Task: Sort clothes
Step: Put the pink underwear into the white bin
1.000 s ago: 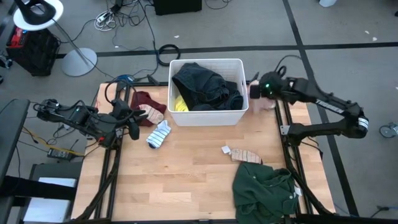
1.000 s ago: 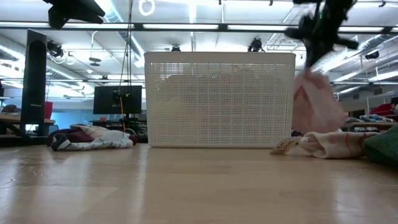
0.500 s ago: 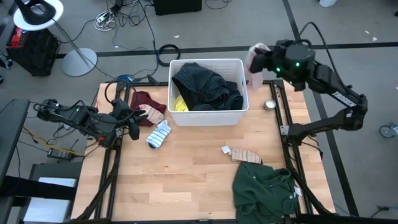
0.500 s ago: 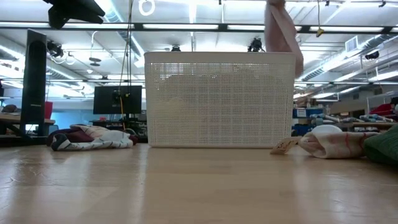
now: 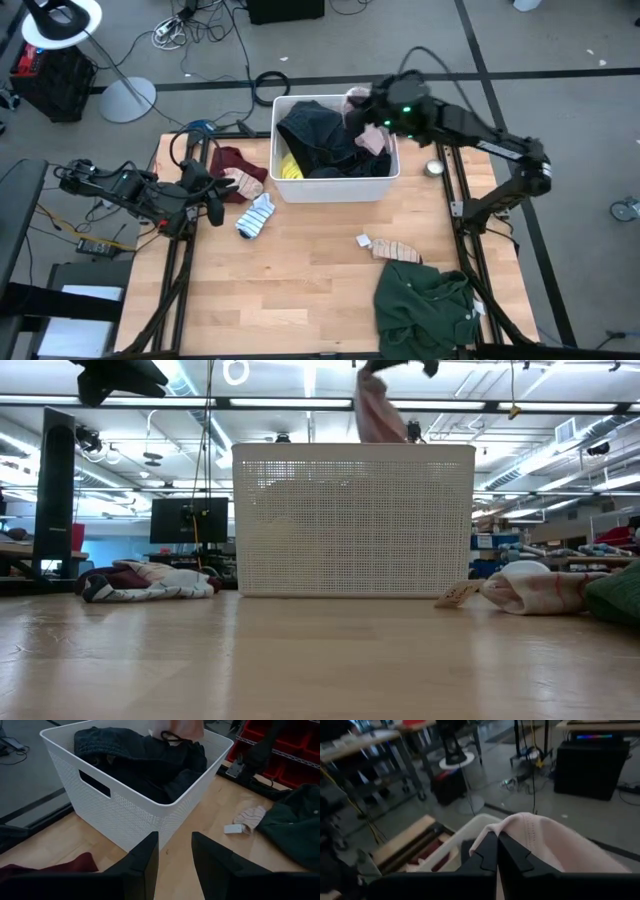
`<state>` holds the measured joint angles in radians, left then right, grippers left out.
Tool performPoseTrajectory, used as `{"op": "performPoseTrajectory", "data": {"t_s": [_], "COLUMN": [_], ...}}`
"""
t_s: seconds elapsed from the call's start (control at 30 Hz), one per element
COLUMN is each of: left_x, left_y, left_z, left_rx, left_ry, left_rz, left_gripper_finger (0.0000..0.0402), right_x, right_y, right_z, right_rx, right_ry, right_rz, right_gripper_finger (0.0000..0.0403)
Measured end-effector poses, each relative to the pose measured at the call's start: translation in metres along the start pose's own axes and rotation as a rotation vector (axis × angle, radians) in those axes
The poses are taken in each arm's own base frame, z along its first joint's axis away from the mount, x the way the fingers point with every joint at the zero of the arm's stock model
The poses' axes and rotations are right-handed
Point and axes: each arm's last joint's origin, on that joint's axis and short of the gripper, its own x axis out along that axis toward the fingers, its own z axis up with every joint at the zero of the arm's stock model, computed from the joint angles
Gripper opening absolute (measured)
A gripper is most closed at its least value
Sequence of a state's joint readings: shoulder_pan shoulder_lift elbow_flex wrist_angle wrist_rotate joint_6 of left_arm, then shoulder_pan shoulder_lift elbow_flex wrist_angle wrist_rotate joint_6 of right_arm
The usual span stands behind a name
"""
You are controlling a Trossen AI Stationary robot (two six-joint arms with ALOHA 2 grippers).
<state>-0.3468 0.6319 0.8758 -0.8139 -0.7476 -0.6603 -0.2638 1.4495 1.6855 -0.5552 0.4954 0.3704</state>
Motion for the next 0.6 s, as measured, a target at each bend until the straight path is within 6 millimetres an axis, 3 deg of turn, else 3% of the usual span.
{"op": "performPoseTrajectory", "data": {"t_s": [0.33, 0.6], "left_x": [0.001, 0.002], "left_y": [-0.001, -0.001], "left_z": [0.000, 0.000], "left_rx": [0.001, 0.003], "left_ry": [0.002, 0.005], "left_rz": [0.001, 0.003], "left_gripper_finger": [0.0121, 0.0121], "right_x": [0.060, 0.083], "right_y": [0.018, 0.012], "right_z": [-0.052, -0.093], "right_rx": [-0.079, -0.025], "right_ry": [0.258, 0.533], "right_rz": [0.005, -0.113], "right_gripper_finger": [0.0008, 0.0051]}}
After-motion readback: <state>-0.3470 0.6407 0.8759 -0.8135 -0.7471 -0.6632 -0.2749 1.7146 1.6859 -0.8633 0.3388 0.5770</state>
